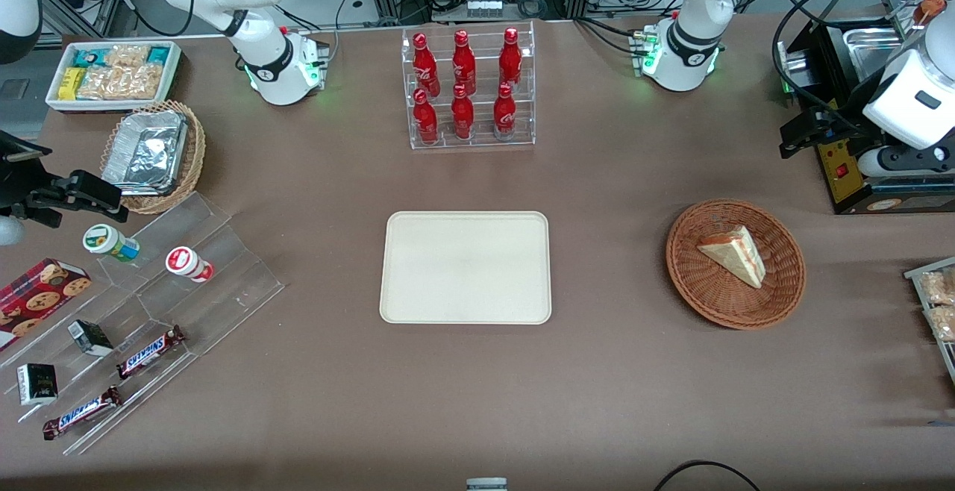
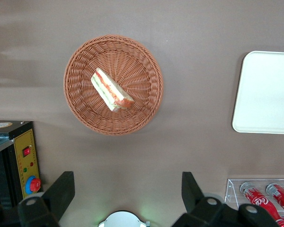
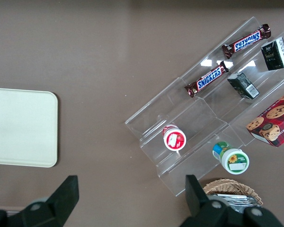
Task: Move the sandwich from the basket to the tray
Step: 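Move the left gripper over the wicker basket above the sandwich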
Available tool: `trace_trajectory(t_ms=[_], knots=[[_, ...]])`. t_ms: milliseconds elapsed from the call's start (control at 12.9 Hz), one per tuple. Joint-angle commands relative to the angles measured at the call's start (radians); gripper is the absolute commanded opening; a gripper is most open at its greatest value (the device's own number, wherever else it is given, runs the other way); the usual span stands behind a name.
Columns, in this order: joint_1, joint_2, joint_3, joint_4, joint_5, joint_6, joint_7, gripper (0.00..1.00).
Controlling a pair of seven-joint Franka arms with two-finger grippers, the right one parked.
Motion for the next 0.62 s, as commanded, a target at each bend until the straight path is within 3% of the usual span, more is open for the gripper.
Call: trace_trajectory(t_ms=[0, 543], knots=[[0.010, -0.005, -0.003, 0.008, 0.001, -0.008, 0.010, 1.00], [0.016, 0.099, 0.001, -0.001, 0.004, 0.012, 0.002, 1.00]])
